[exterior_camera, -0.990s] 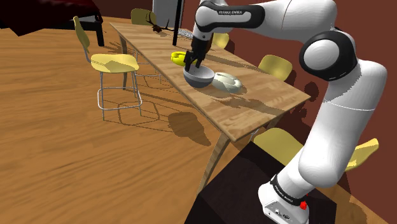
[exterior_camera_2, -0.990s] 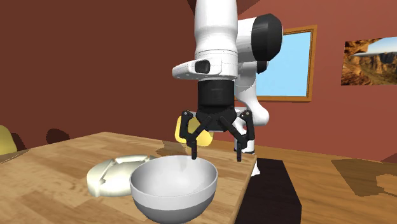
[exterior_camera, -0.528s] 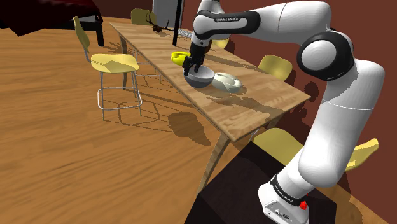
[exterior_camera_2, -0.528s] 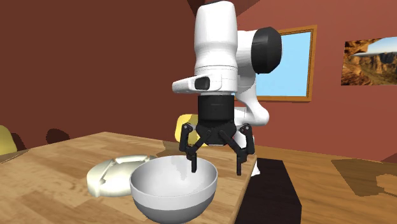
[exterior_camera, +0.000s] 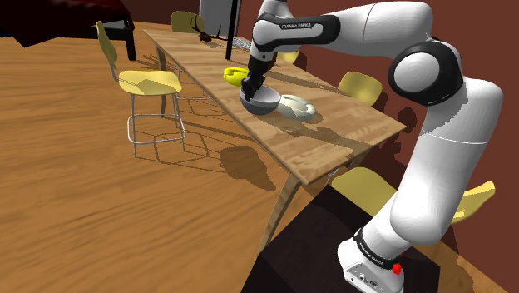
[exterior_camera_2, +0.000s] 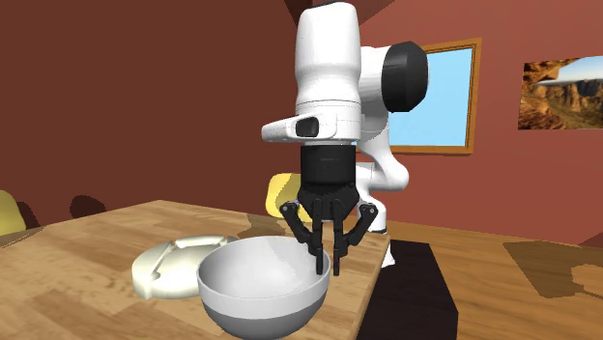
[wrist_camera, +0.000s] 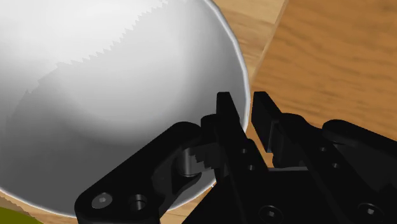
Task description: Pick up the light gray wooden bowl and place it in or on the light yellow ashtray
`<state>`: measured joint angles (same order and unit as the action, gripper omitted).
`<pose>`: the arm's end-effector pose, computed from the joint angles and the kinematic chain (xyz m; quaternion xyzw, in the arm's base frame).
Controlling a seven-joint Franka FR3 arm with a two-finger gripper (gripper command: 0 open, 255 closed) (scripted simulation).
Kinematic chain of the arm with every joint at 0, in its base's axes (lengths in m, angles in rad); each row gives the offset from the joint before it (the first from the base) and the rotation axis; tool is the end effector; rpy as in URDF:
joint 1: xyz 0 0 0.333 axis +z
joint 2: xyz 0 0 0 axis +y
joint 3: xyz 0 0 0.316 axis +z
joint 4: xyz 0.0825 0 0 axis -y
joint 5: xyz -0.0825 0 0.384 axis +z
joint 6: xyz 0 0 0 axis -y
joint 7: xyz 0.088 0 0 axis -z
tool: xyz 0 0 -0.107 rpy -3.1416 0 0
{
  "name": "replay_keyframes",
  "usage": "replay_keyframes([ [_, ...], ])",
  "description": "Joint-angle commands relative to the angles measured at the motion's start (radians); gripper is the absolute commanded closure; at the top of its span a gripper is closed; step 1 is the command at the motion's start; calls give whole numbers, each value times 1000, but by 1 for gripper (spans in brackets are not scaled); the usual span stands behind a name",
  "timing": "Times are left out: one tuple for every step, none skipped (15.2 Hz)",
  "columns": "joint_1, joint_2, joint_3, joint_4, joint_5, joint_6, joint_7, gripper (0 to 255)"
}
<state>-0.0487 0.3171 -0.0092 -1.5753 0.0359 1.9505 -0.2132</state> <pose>0.6605 -0.0352 0.4627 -0.9969 -0.0717 -0.0309 0.0114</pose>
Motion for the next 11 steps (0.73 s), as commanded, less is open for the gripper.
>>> replay_keyframes([
  [0,0,0,0,0,0,0,255],
  [0,0,0,0,0,0,0,255],
  [0,0,0,0,0,0,0,255],
  [0,0,0,0,0,0,0,255],
  [0,0,0,0,0,0,0,255],
  [0,0,0,-1,0,0,0,255],
  [0,0,0,0,0,0,0,255],
  [0,-2,0,11,0,-12,0,255],
  [0,-4,0,21,0,-25,1,255],
  [0,-5,0,33,-1,-38,1,255],
  [0,-6,0,45,-1,-51,2,255],
])
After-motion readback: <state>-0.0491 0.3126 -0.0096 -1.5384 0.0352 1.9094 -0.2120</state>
